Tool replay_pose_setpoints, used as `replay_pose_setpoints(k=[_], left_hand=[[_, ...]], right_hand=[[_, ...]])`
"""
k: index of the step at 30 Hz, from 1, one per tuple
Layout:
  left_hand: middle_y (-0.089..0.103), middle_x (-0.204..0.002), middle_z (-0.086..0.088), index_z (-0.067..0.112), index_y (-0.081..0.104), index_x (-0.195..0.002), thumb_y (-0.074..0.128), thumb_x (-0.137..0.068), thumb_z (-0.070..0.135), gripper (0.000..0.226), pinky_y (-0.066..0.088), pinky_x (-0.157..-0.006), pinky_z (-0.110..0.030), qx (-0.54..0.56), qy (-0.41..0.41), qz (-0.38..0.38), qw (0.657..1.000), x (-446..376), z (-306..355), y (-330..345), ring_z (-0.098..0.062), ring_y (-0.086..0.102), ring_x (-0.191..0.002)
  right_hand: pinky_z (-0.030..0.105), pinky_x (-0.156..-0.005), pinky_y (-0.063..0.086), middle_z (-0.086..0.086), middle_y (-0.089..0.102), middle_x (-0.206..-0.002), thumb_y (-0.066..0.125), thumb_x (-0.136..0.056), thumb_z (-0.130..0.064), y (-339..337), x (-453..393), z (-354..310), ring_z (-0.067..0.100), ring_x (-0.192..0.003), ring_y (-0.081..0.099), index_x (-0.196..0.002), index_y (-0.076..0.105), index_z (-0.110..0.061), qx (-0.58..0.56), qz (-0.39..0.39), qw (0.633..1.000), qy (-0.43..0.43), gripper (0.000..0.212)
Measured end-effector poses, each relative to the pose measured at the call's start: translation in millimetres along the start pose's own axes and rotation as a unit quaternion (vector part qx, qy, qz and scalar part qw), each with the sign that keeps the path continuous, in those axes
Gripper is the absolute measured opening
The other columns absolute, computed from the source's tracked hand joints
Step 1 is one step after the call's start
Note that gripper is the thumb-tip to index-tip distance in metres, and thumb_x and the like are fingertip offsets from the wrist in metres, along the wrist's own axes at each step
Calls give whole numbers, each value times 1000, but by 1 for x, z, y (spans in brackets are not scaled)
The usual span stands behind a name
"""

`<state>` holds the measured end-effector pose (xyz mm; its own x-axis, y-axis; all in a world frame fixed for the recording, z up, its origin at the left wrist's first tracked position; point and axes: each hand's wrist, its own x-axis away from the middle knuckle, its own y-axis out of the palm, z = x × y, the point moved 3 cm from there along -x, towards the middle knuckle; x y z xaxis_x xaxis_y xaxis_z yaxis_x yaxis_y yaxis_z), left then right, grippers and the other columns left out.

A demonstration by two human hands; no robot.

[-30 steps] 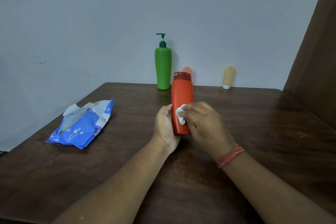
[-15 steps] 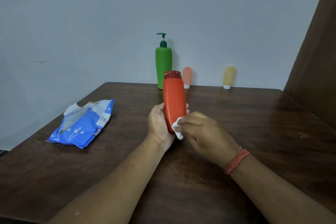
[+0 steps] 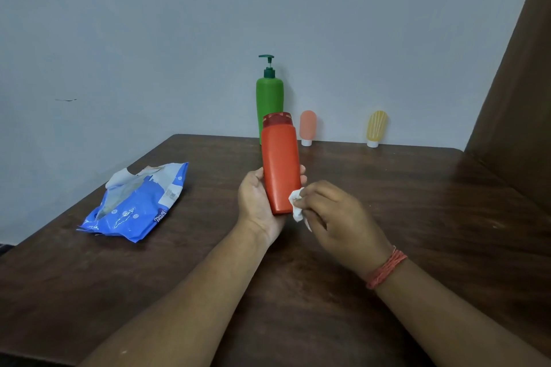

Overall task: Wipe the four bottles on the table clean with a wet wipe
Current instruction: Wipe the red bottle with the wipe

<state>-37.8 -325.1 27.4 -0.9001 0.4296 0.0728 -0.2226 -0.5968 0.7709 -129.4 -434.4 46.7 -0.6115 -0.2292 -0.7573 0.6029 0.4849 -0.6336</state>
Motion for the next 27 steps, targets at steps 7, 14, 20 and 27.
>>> replay_pose_setpoints(k=[7,14,20,27], left_hand=[[71,-106,-23,1,58,-130,27,-103,33,52,55,-89,-42,-56,6,-13,998,3,-5,5,-30,71,-92],[70,-105,-23,-3,59,-128,29,-102,31,53,52,-91,-43,-27,18,-16,999,4,-2,6,-30,70,-87],[70,-104,-21,1,59,-129,26,-103,34,54,56,-71,-37,-40,16,-11,999,5,-4,10,-27,69,-81],[70,-102,-20,2,58,-129,29,-103,34,50,54,-71,-36,-29,22,-13,999,3,-4,10,-27,68,-79]], right_hand=[[25,-62,53,-3,69,-90,58,-88,10,8,0,11,10,-69,67,-86,65,-12,-230,96,934,257,22],[48,-87,58,5,74,-93,60,-93,-1,17,9,20,21,-90,72,-92,63,-11,-361,-25,859,362,11],[39,-85,57,15,73,-99,55,-97,0,18,10,21,26,-92,71,-100,60,0,-495,7,775,392,6],[32,-79,57,17,71,-100,52,-98,1,19,5,18,25,-93,70,-102,61,0,-581,55,705,404,10]])
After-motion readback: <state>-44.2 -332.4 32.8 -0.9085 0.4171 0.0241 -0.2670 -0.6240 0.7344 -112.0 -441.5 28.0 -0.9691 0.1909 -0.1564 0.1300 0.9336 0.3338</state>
